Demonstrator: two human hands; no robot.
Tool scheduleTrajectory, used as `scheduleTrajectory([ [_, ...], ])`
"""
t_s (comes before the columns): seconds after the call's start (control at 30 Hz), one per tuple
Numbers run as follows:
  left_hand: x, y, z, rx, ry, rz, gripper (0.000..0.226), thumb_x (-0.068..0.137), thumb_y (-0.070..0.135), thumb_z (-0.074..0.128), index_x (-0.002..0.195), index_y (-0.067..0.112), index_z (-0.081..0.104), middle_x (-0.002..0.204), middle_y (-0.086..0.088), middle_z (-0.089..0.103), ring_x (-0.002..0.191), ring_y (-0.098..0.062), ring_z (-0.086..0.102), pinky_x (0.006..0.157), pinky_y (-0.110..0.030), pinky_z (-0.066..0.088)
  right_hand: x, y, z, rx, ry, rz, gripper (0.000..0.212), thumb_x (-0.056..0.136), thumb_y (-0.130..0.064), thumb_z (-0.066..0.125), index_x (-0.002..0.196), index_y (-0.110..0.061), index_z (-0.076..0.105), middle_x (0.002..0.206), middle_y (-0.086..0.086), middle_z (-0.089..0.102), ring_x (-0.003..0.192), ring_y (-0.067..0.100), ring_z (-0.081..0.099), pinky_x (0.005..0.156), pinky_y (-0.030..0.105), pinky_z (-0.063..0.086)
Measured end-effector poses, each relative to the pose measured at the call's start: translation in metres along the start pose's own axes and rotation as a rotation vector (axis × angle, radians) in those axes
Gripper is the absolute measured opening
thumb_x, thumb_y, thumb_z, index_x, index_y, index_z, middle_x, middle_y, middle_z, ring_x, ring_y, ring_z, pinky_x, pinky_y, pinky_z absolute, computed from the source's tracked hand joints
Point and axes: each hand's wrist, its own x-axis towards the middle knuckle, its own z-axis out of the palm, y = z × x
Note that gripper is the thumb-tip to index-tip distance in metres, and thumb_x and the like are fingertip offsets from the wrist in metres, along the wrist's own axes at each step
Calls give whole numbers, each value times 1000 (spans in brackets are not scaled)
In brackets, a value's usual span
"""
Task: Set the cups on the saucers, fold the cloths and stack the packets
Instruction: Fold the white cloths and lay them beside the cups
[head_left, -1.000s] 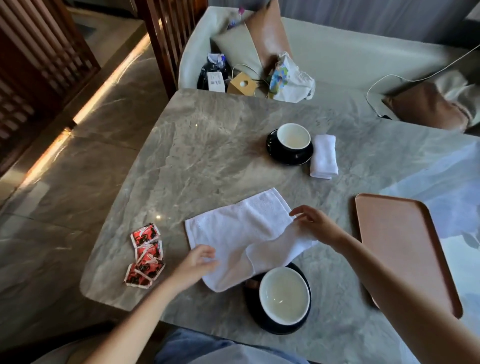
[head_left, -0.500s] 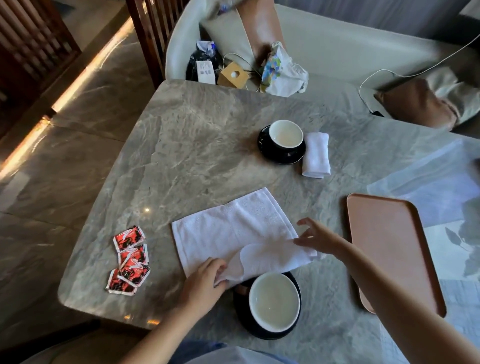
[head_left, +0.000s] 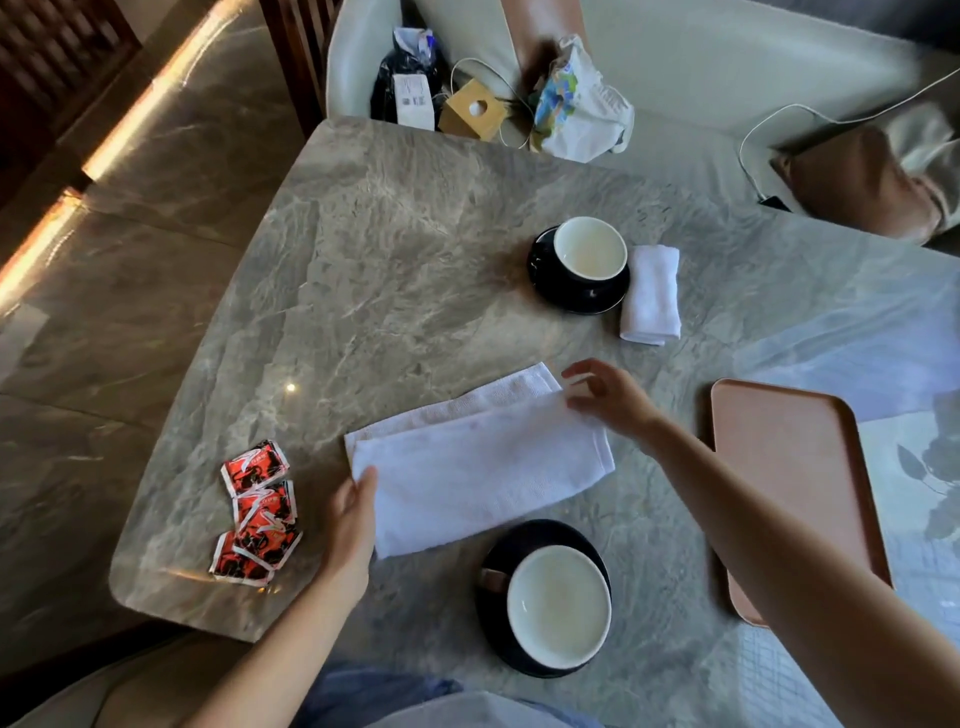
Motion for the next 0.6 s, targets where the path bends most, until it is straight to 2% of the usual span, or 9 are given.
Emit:
scheduleTrajectory([
  [0.07, 5, 3, 1, -1, 19, -15, 23, 95, 30, 47, 74, 25, 55, 78, 5, 52, 84, -17, 50, 65, -31, 38, 11, -3, 11, -35, 100, -27, 25, 81, 4, 62, 104, -6, 63, 65, -3, 50, 57, 7, 44, 56, 18, 38],
  [0.13, 9, 5, 3, 7, 44, -43, 25, 95, 31, 45, 72, 26, 53, 78, 4, 51, 86, -19, 49, 70, -33, 37, 19, -6, 21, -70, 195, -65, 23, 79, 1, 64, 97, -13, 67, 67, -12, 49, 60, 2, 44, 57, 8, 36],
  [0.3, 18, 6, 6, 17, 98, -95, 29, 95, 31, 45, 67, 25, 46, 90, -5, 46, 87, -18, 44, 74, -35, 35, 31, -8, 38, -81, 286, -110, 22, 79, -3, 63, 95, -17, 68, 71, -22, 52, 67, -8, 49, 61, 0, 35],
  [0.43, 23, 5, 6, 41, 113, -79, 26, 95, 32, 45, 73, 21, 51, 89, -7, 49, 85, -18, 46, 72, -34, 35, 38, -2, 44, -82, 273, -55, 19, 82, -7, 62, 95, -20, 67, 75, -21, 55, 75, 3, 53, 66, 15, 37],
  [0.53, 24, 3, 6, 66, 150, -53, 25, 96, 34, 42, 86, 14, 54, 89, -5, 53, 87, -18, 49, 73, -33, 35, 40, -1, 47, -71, 290, -37, 19, 84, -11, 60, 96, -25, 66, 88, -9, 63, 86, 14, 59, 72, 23, 40],
  [0.6, 25, 1, 6, 103, 199, -54, 24, 96, 37, 41, 88, 17, 53, 93, -3, 55, 90, -18, 50, 76, -32, 35, 40, -3, 49, -91, 303, -34, 17, 85, -17, 59, 96, -29, 64, 94, -4, 64, 86, 16, 59, 72, 27, 41],
])
